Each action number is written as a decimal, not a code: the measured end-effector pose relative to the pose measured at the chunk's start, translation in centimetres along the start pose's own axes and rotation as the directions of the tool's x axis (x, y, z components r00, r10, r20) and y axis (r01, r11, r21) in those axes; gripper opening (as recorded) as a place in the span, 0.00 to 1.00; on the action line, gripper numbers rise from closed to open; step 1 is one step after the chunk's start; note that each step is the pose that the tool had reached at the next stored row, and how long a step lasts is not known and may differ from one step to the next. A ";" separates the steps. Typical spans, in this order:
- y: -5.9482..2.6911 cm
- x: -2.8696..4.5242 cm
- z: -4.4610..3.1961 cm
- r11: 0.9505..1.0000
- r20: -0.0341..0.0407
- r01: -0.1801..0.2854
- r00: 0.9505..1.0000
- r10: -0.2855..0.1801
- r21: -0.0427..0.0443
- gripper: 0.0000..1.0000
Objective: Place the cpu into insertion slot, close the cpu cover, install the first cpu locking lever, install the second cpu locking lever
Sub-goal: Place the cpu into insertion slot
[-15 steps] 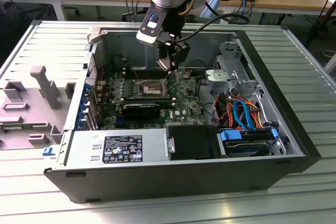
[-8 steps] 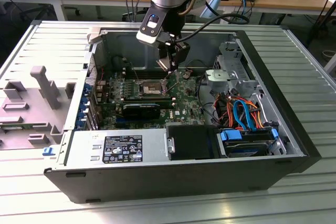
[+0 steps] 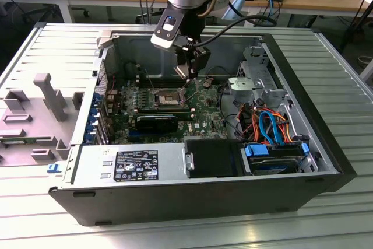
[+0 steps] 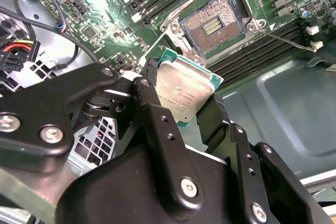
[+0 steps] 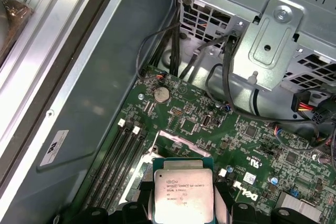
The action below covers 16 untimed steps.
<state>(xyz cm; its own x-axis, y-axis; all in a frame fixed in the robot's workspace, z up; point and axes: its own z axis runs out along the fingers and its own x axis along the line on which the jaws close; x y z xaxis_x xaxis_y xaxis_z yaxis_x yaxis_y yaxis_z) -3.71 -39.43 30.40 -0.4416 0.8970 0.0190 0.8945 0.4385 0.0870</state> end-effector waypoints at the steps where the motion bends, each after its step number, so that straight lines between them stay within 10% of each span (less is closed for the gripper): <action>1: 0.00 0.00 0.01 1.000 0.000 -0.005 1.000 0.005 0.000 0.54; 16: 0.00 0.00 0.04 1.000 0.002 -0.021 1.000 0.021 0.000 0.54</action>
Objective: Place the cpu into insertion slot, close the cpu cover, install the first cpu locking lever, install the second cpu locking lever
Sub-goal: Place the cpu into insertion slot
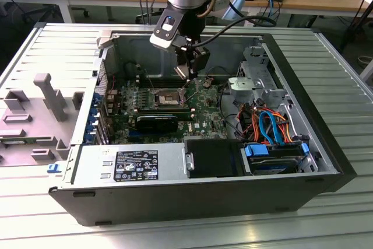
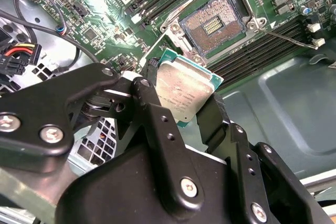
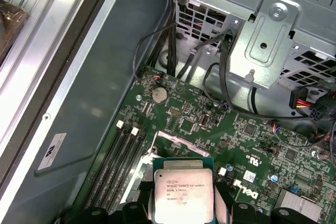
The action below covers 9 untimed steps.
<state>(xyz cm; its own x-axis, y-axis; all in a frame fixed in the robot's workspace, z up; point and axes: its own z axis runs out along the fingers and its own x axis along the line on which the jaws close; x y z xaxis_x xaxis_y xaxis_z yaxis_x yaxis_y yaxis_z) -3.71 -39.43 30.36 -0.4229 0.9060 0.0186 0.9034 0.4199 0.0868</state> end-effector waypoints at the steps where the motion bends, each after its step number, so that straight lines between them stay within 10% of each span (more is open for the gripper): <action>1: 0.00 0.00 0.00 1.000 0.001 0.000 1.000 0.000 0.000 0.54; 9: -0.03 -0.07 0.00 1.000 0.003 0.000 1.000 0.000 0.002 0.54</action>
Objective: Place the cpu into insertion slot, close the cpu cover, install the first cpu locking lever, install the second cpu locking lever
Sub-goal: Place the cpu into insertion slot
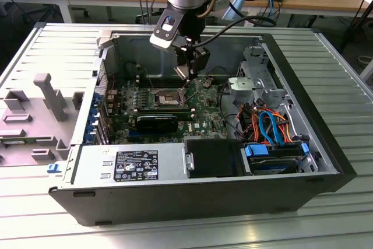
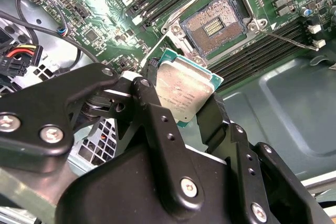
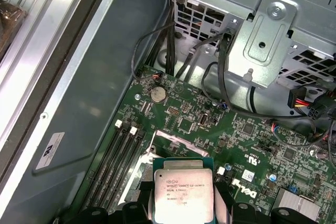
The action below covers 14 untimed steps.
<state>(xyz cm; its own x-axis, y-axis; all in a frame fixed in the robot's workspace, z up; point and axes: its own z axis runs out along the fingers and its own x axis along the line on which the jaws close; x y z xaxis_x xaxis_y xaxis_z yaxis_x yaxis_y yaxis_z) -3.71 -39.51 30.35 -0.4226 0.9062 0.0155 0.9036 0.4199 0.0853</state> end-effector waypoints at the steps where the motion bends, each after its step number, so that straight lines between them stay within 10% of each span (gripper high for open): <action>1: 0.00 0.00 0.00 1.000 0.000 0.000 1.000 0.000 0.000 0.54; 14: 0.01 -0.01 0.08 1.000 0.001 -0.005 1.000 0.005 0.000 0.54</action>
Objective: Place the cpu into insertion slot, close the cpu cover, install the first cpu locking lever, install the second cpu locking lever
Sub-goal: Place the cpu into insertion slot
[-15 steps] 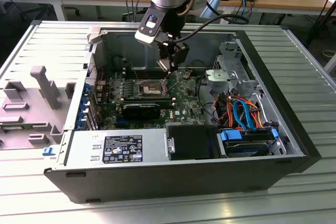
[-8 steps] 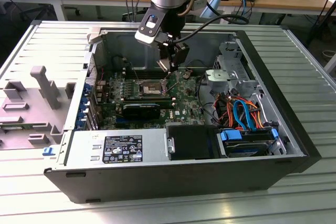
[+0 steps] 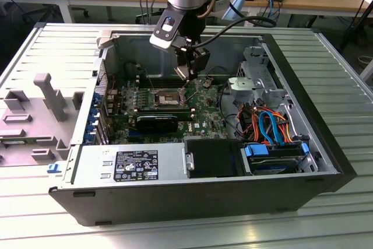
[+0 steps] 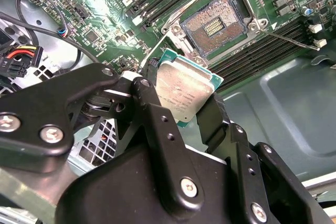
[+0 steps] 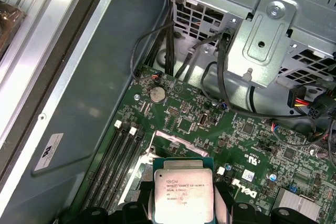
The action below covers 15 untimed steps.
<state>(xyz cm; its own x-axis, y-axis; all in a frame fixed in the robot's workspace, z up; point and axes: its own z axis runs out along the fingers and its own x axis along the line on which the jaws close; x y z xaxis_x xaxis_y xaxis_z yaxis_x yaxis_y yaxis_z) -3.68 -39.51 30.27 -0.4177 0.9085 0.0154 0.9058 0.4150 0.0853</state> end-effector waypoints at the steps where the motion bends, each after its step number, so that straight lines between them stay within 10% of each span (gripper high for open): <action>1: 0.00 0.00 0.00 1.000 0.000 0.000 1.000 0.000 0.000 0.54; 15: -0.01 0.00 0.06 1.000 0.002 -0.028 1.000 0.028 0.000 0.54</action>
<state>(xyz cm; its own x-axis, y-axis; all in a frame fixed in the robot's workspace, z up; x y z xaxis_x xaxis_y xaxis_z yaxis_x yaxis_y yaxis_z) -3.68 -39.51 30.21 -0.3919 0.9199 0.0153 0.9171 0.3893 0.0853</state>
